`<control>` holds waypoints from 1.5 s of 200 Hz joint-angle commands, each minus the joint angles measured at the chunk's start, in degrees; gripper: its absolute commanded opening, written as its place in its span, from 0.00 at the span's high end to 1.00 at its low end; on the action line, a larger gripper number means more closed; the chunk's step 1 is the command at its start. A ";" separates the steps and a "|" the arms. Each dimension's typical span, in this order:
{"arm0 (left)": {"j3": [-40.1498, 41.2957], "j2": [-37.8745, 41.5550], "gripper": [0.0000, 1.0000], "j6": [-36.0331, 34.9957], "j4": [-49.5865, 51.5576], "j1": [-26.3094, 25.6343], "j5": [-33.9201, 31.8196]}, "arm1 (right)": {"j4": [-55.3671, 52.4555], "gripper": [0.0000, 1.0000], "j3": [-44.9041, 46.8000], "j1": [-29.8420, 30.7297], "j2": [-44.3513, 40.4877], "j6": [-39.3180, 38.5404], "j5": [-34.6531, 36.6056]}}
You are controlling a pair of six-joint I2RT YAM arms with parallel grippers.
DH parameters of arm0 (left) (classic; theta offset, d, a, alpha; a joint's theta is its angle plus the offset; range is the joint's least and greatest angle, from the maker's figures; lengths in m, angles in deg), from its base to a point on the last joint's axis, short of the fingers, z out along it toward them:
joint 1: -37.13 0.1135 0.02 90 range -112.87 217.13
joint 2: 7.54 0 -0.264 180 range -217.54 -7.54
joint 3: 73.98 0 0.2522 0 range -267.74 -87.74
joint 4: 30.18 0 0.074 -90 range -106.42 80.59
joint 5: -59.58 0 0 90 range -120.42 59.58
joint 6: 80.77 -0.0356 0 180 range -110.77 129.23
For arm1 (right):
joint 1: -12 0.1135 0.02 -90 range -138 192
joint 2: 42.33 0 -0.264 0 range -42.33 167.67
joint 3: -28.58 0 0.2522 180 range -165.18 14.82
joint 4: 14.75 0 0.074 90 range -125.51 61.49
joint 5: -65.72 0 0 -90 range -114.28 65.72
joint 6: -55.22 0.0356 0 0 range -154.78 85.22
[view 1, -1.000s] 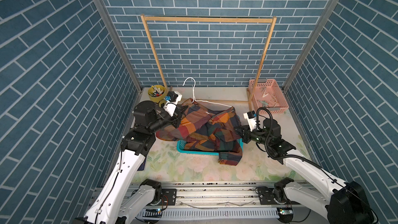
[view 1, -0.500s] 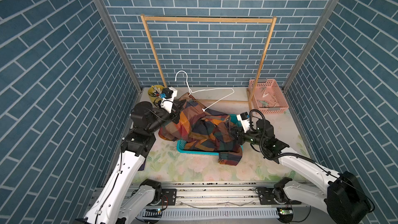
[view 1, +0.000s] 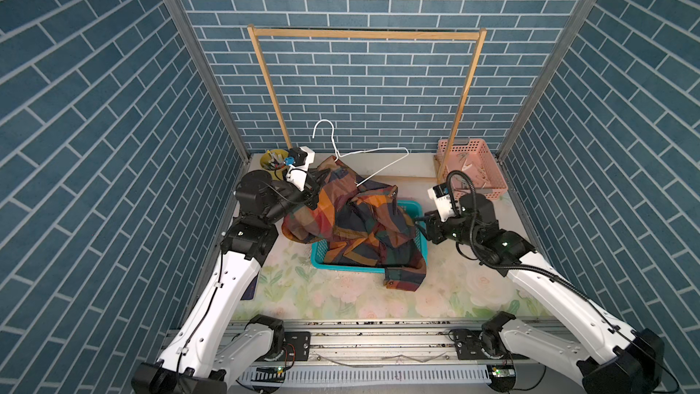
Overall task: Remove the clothespins securing long-sleeve shirts to the hanger
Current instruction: Remove the long-sleeve shirt from the hanger.
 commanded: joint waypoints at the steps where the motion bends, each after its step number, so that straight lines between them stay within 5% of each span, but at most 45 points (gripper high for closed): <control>1: -1.99 -2.24 1.00 -2.88 2.98 -1.25 5.34 | -4.82 0.47 -7.85 -0.12 3.39 -8.50 -1.99; 23: -1.30 -3.58 1.00 -5.14 3.37 -1.36 7.86 | -7.97 0.46 -15.16 -0.88 7.73 -15.91 -7.66; 63: -0.90 -3.56 1.00 -10.30 3.67 -1.33 10.68 | -16.93 0.47 -23.79 -13.10 13.15 -24.76 -32.82; 89: -0.93 -3.92 1.00 -10.75 2.78 -1.30 10.35 | -18.77 0.46 -25.47 -14.61 15.11 -27.48 -39.73; 224: -3.12 -4.21 1.00 -8.79 2.35 -1.34 14.70 | -10.51 0.49 -24.40 -14.33 24.16 -25.44 -41.44; 261: -3.56 -4.52 1.00 -8.07 2.03 -1.30 15.30 | -9.97 0.56 -23.78 -12.98 25.80 -25.64 -40.12; 300: -4.60 -4.65 1.00 -9.75 4.98 -1.34 14.41 | -8.29 0.54 -22.06 -12.43 23.36 -26.00 -35.27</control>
